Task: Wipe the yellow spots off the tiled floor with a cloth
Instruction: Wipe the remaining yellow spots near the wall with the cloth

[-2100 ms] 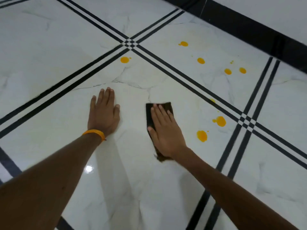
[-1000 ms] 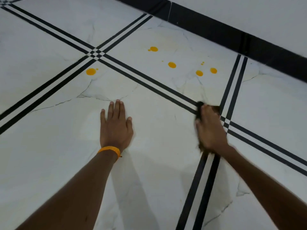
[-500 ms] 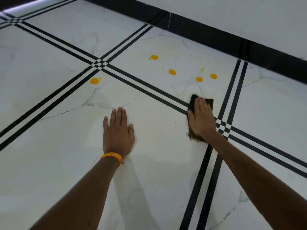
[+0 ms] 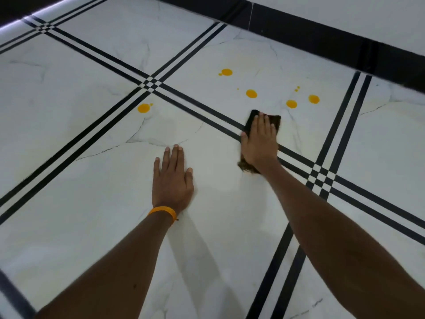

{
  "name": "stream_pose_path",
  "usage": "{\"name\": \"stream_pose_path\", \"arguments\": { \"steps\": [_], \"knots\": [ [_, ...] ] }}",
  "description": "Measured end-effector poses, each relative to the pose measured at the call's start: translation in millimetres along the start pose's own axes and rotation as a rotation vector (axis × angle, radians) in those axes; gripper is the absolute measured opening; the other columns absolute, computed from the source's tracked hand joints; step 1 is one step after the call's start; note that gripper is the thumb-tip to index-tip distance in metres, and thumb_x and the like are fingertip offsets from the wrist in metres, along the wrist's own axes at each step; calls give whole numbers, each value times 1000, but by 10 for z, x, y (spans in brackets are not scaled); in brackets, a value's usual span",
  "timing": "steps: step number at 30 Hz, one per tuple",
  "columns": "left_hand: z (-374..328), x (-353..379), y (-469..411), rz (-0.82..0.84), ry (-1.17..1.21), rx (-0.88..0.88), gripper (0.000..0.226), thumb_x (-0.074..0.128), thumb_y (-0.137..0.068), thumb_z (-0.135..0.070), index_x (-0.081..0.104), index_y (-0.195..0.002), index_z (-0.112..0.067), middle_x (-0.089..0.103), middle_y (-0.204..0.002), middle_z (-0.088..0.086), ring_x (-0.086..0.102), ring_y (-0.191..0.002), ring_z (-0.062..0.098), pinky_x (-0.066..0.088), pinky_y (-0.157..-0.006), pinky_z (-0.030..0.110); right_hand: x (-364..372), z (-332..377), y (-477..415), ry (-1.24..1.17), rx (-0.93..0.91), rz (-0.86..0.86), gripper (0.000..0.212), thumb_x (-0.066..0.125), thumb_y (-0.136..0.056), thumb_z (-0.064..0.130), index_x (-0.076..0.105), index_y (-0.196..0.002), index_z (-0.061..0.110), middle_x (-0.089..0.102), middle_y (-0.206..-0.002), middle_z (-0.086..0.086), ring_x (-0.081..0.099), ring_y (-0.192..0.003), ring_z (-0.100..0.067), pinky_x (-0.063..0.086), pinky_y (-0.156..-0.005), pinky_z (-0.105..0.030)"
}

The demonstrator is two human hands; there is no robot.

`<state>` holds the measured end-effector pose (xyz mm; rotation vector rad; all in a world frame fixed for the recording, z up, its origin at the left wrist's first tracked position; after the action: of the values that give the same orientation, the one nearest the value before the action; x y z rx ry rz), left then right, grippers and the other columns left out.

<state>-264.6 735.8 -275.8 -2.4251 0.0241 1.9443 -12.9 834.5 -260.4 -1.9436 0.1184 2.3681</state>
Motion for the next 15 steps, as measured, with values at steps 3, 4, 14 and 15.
{"name": "stream_pose_path", "arguments": {
  "steps": [3, 4, 14, 15],
  "knots": [
    [6, -6, -12, 13, -7, -3, 67, 18, -100, -40, 10, -161, -12, 9, -169, 5, 3, -156, 21, 7, -126, 48, 107, 703, 354, -14, -192, 5, 69, 24, -105, 42, 17, -159, -1, 17, -168, -17, 13, -156, -29, 9, -127, -45],
    [14, -4, 6, 18, -1, -11, 67, 18, -100, -40, 11, -161, -12, 11, -169, 5, 5, -156, 21, 8, -126, 48, 167, 837, 609, -17, -316, 59, 69, 22, -105, 43, 17, -160, 1, 16, -168, -15, 12, -157, -28, 9, -128, -45],
    [5, -40, -23, -8, 40, -14, 67, 32, -96, -35, 26, -157, -8, 24, -165, 9, 18, -154, 26, 16, -125, 49, 129, 767, 136, 4, -118, 7, 69, 24, -105, 42, 19, -159, -1, 19, -167, -18, 14, -156, -31, 10, -127, -46],
    [-2, -63, -29, 6, 53, -16, 66, 35, -96, -34, 30, -156, -7, 28, -163, 11, 23, -152, 28, 19, -124, 49, 216, 973, 361, 10, -196, 19, 68, 24, -105, 42, 19, -159, 0, 19, -167, -16, 14, -156, -29, 8, -128, -45]
  ]
}}
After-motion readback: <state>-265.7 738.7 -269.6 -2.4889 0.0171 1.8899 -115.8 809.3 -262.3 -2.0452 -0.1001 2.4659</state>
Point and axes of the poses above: each hand's wrist, its own y-axis away from the middle knuckle, its own x-axis out of the palm, z = x × y, the point moved 8 cm from there along -y, towards the middle knuckle
